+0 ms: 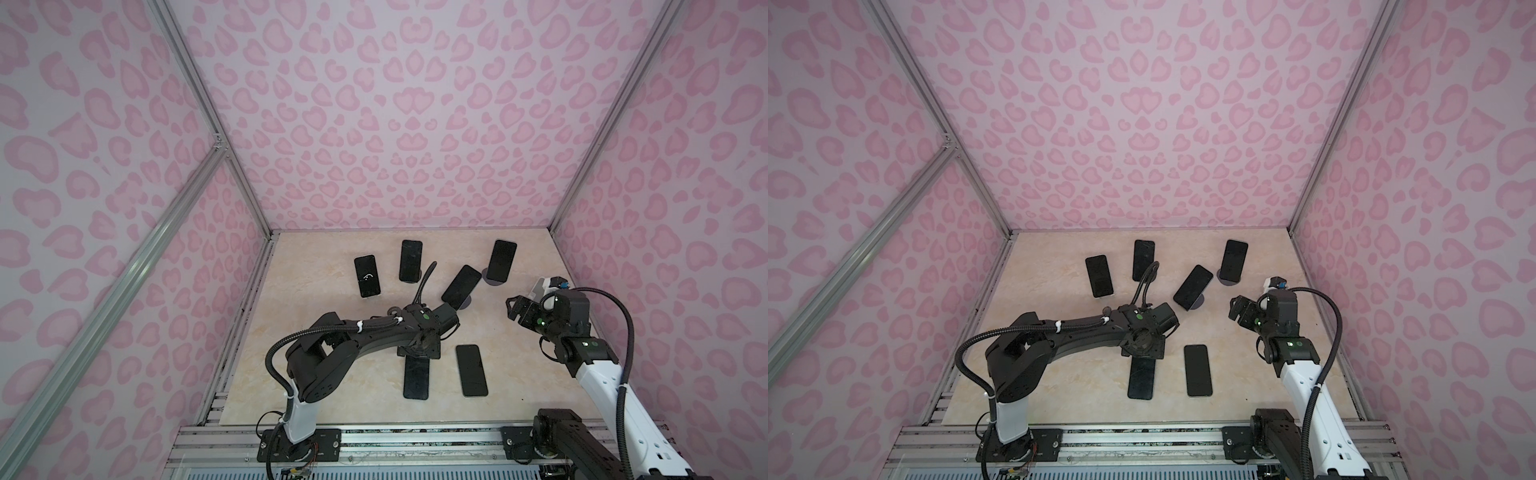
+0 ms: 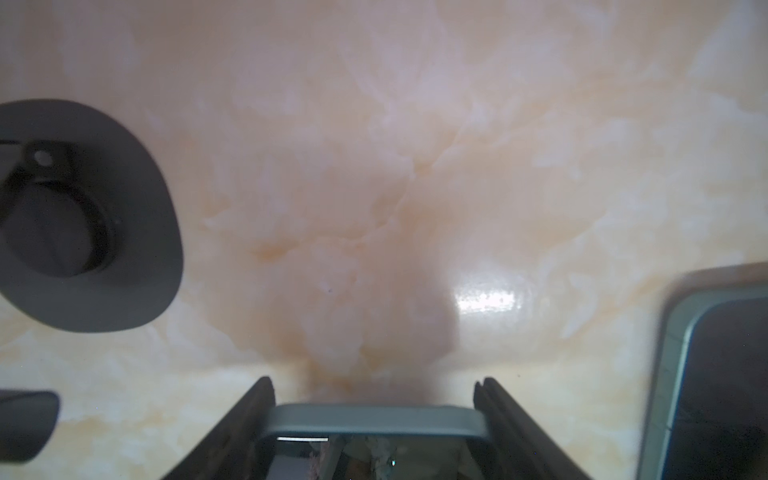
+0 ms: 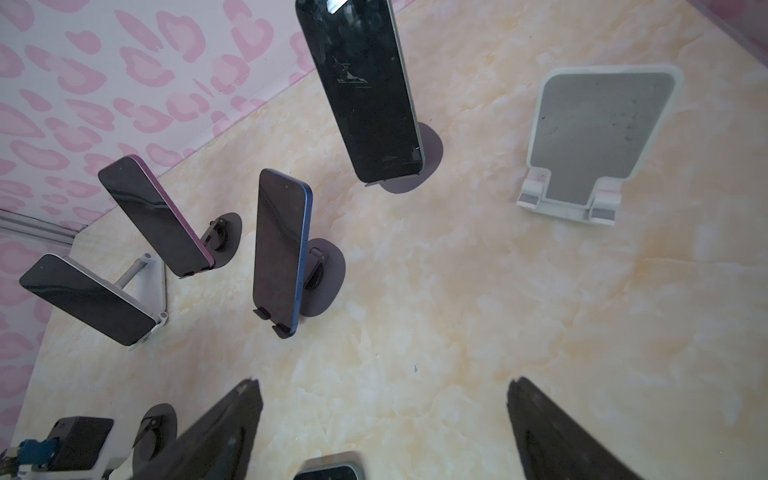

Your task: Remove the phone from the phone stand

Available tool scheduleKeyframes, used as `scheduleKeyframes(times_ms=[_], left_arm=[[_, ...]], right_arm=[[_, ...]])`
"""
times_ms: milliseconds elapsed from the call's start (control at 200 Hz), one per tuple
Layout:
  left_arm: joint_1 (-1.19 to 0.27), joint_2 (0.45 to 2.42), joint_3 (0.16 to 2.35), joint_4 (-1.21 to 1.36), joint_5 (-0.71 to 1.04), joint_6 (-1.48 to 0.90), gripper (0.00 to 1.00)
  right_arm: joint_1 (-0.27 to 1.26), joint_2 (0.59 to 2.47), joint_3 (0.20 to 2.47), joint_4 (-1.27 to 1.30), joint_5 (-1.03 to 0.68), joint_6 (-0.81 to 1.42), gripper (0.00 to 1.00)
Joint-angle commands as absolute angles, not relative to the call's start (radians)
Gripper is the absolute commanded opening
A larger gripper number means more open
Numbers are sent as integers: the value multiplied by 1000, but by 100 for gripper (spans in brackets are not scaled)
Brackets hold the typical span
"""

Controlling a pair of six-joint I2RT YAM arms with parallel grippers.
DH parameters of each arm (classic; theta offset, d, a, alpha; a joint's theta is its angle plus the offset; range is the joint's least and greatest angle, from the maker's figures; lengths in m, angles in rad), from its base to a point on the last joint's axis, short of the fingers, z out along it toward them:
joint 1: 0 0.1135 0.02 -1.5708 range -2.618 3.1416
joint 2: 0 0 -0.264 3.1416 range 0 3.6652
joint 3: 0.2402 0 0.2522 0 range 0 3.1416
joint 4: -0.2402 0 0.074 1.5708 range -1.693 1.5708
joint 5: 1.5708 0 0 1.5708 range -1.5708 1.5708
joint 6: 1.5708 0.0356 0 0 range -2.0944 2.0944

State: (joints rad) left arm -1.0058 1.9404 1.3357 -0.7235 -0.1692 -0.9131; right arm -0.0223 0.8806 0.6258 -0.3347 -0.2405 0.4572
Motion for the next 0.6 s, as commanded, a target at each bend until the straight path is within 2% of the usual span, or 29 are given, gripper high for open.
scheduleKeyframes(times_ms=[0,350,595], left_arm=[[-995,1954,1307,-713,-177,-962,54],[-983,1979,1308,-705,-194,-987,61],[-985,1985,1312,-701,-196,-954,75]], right_arm=[[-21,875,618,-318,-250,458,95],[-22,869,618,-330,-251,458,95],[-20,863,623,-346,-273,460,95]])
